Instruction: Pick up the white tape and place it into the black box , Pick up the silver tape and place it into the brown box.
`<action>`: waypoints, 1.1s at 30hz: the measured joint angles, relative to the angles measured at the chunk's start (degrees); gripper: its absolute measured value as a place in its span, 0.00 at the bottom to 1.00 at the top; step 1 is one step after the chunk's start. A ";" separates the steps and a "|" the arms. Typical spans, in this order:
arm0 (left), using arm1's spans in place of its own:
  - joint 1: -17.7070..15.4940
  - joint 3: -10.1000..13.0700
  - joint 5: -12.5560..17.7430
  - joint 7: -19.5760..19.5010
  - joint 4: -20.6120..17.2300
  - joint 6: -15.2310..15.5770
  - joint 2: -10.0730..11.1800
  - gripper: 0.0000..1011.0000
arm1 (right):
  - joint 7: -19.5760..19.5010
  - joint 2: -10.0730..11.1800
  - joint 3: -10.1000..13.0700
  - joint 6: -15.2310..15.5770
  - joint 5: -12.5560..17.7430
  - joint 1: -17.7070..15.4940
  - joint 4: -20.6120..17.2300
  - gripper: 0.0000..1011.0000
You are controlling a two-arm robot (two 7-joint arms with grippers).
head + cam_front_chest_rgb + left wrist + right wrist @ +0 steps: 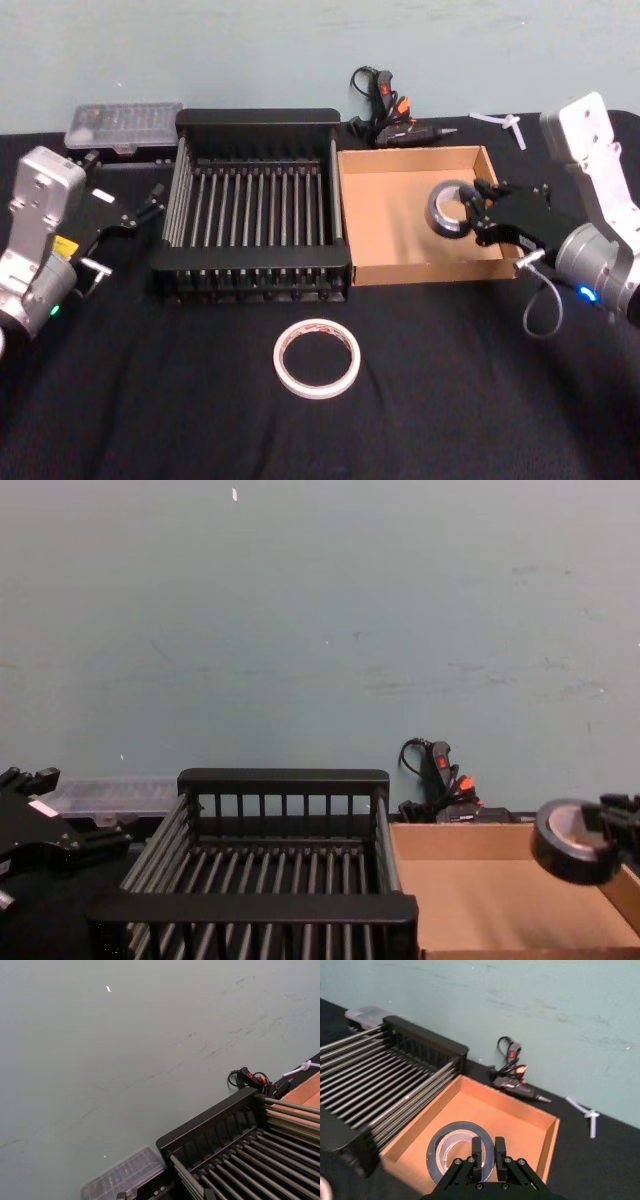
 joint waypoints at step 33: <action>0.00 0.00 0.00 0.00 0.00 0.00 0.00 0.99 | -1.95 -8.73 -3.59 -13.41 -10.90 14.11 25.71 0.16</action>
